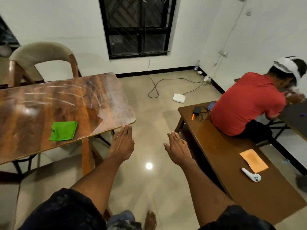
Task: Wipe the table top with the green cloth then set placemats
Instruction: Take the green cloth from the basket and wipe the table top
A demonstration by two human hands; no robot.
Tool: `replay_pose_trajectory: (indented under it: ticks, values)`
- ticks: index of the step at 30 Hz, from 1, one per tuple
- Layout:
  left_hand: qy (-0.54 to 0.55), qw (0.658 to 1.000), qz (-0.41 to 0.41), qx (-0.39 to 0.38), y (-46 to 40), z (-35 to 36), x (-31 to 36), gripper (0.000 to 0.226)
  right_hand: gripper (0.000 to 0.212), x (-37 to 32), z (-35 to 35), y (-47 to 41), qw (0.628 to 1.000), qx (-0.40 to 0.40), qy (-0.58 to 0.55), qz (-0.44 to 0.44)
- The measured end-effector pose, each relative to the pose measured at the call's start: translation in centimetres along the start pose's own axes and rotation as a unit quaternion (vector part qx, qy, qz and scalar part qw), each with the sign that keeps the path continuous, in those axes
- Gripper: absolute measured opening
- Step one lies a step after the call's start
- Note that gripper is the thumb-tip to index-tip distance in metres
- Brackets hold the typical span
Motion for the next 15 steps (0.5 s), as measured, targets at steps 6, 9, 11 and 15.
replay_pose_trajectory:
  ticks: [6, 9, 11, 15]
  values:
    - [0.009, 0.998, -0.047, -0.033, -1.4, 1.1, -1.9, 0.064, 0.06, 0.2, 1.2, -3.8, 0.998, -0.036, 0.025, -0.033]
    - [0.015, 0.998, -0.064, -0.018, -3.0, 0.5, -3.3, 0.063, 0.06, 0.0, 1.7, -6.0, 0.997, -0.046, 0.037, -0.045]
    - [0.02, 0.996, -0.079, -0.021, -4.3, 0.5, -4.6, 0.064, 0.059, -1.0, 1.5, -7.9, 0.996, -0.05, 0.04, -0.062]
    - [0.019, 0.995, -0.095, -0.039, -7.0, 1.2, -5.5, 0.071, 0.06, -1.7, 1.1, -11.4, 0.994, -0.059, 0.039, -0.08]
Point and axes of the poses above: each hand's wrist, its own y-axis away from the middle knuckle, its own z-axis out of the palm, x = y × z, the point moved 10 cm from there along -y, towards the middle knuckle, and after that the axes turned 9 degrees about -x, right-handed, at the moved point
